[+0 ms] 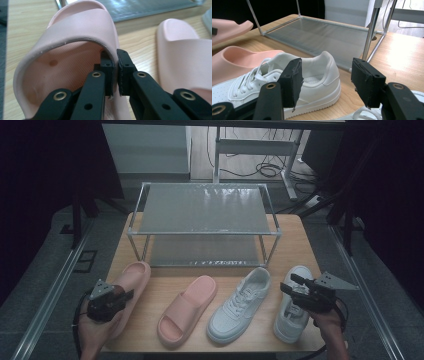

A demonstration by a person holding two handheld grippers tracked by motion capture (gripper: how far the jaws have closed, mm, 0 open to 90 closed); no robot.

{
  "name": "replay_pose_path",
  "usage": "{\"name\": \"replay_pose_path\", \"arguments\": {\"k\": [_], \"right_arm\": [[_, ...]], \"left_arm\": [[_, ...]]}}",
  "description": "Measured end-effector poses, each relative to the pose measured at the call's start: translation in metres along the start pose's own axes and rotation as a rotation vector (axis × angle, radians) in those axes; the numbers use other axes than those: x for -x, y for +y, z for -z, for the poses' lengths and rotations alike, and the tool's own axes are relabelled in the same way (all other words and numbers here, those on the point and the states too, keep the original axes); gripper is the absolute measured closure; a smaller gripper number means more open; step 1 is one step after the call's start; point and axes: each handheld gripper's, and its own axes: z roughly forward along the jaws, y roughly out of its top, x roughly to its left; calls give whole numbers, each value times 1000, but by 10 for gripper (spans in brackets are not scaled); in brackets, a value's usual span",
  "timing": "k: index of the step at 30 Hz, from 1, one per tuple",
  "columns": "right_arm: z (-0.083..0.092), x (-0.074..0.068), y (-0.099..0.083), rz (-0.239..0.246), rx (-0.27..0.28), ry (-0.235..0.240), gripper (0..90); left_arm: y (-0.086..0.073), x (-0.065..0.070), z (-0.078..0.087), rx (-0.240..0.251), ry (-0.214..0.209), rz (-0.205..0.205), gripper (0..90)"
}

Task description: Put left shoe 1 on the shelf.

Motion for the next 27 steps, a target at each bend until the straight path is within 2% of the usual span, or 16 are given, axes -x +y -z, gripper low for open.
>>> {"name": "replay_pose_path", "arguments": {"k": [8,27], "right_arm": [[1,1,0,-2,4,-1,426],[2,1,1,-4,8,-2,426]], "left_arm": [[12,10,-5,12,-33,-15,852],[33,20,-21,6,-65,-37,852]]}}
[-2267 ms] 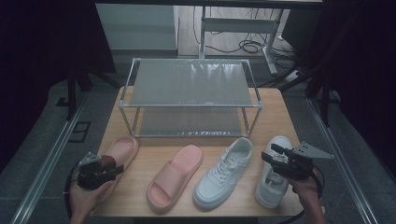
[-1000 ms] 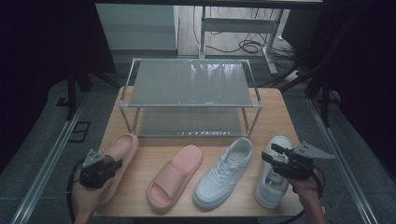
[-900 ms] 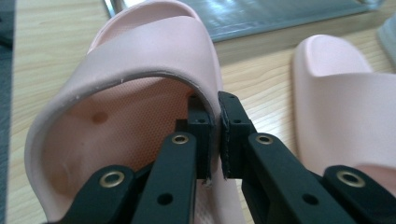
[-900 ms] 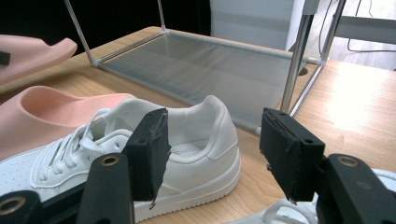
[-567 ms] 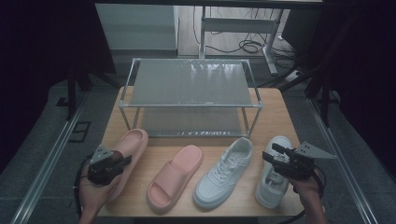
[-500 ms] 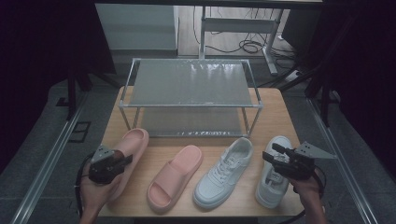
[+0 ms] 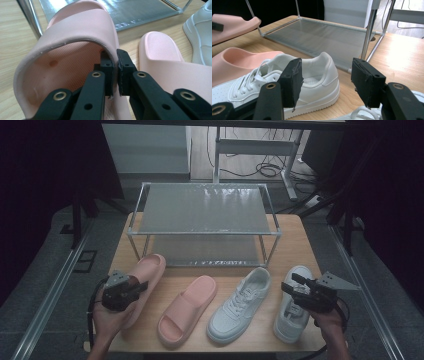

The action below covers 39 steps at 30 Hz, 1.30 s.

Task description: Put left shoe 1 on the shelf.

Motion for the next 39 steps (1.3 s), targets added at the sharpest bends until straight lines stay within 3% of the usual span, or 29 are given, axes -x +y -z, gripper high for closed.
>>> {"name": "replay_pose_path", "arguments": {"k": [8,16,25,39], "right_arm": [[-1,-1,0,4,-2,0,426],[0,0,0,3,-3,-2,426],[0,0,0,2,-4,-5,427],[0,1,0,2,-6,-5,427]], "left_arm": [[12,3,-10,1,-10,-8,851],[31,13,-31,-3,-22,-34,852],[52,24,-72,-16,-27,-50,851],[77,35,-126,-43,41,-136,851]]}}
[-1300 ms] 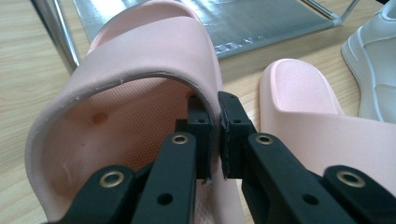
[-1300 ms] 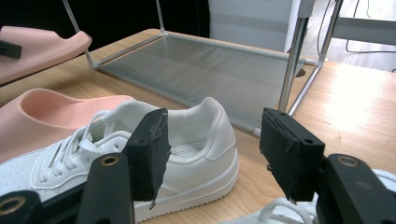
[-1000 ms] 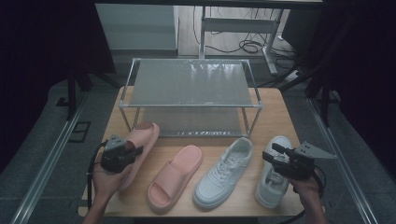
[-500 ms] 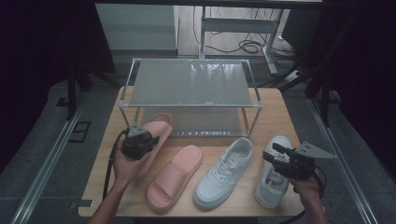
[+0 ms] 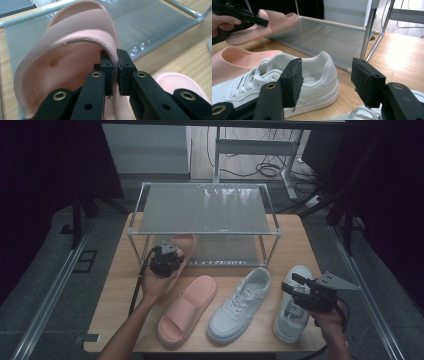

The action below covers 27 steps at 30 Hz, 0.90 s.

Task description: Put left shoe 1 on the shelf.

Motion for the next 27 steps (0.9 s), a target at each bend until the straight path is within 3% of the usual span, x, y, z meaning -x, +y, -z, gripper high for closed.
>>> {"name": "replay_pose_path", "arguments": {"k": [4,10,23,27], "right_arm": [[0,0,0,0,0,0,427],[-1,0,-1,0,-5,5,427],[-1,2,-1,-4,-4,4,426],[0,2,-1,-6,-4,5,427]], "left_arm": [[4,4,-13,-9,31,-22,849],[8,3,-33,-31,46,-9,845],[10,1,-57,-60,72,1,842],[8,1,-59,-74,73,-19,763]]}}
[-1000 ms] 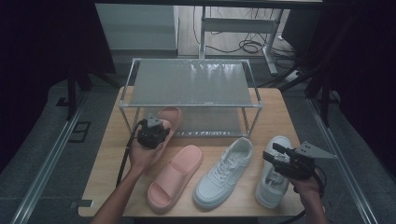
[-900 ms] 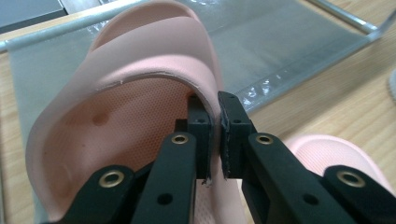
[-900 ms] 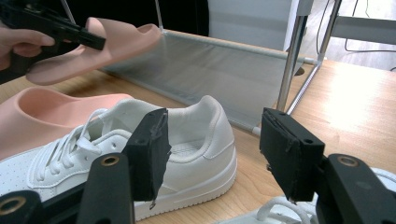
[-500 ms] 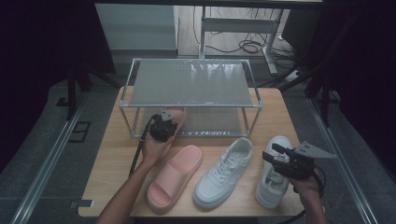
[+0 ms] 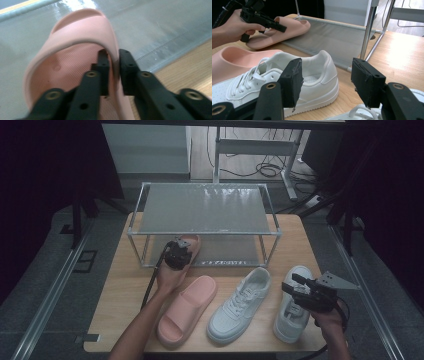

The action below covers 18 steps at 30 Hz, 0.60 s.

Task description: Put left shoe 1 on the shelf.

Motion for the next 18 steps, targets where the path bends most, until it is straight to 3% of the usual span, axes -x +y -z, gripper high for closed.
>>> {"name": "replay_pose_path", "arguments": {"k": [3,7,11,18], "right_arm": [[0,0,0,0,1,-2,427],[1,0,1,2,5,-2,427],[1,0,1,1,5,-4,427],[1,-1,1,2,4,-5,427]], "left_arm": [[0,5,10,11,-11,6,610],[-7,6,25,12,-36,1,564],[-18,4,45,28,-64,4,579],[-42,-2,76,75,-91,24,710]]}}
